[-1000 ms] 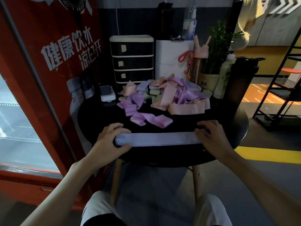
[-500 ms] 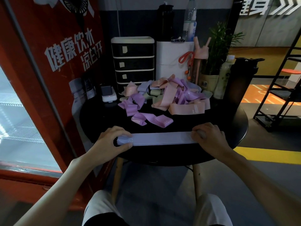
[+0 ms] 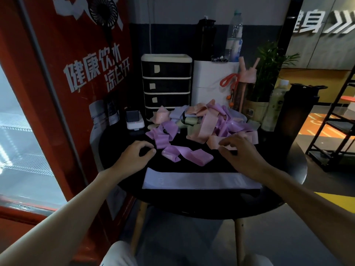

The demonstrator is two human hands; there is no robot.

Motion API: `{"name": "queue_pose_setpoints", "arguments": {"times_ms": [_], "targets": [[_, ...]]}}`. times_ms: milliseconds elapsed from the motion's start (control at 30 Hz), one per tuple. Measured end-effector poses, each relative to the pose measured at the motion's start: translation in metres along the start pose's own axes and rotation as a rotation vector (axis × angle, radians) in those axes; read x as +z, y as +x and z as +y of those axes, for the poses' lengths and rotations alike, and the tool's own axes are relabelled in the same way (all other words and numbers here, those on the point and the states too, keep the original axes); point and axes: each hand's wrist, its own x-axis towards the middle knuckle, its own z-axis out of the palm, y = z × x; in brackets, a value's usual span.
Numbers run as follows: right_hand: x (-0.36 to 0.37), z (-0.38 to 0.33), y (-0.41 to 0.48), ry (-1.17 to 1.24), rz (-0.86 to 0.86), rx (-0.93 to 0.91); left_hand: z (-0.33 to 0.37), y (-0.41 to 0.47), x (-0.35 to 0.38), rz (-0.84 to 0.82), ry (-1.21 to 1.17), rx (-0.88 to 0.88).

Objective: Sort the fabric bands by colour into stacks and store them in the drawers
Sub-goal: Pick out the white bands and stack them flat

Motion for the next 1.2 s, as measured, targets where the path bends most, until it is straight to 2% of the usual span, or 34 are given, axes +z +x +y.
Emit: {"name": "queue_pose_setpoints", "arguments": {"times_ms": [100,200,333,533,833,967,1200], "targets": [[0.006,-0.032,0.039,0.049,0.019,-0.099,-0.015,0.016,0.005,-0.007,0.086,-0.072],[0.022,-0.047,0.083,0.033,0.016,-0.114,-0.027,0.035,0.007,0.009,0.200,-0.072],[0.048,-0.050,0.143,-0.105,-0.050,-0.156,-0.038,0.055,0.011,0.004,0.359,-0.034],[0.090,-0.043,0.211,-0.165,-0.153,-0.099,-0.041,0.059,0.014,0.006,0.405,-0.027],[0.110,-0.040,0.221,-0.148,-0.162,0.034,-0.039,0.059,0.013,-0.021,0.389,-0.047],[0.102,-0.047,0.216,-0.113,-0.103,-0.022,-0.035,0.056,0.011,0.009,0.311,-0.060],[0.055,-0.068,0.190,0.124,0.003,-0.128,-0.014,0.047,-0.001,0.079,0.031,-0.083]]}}
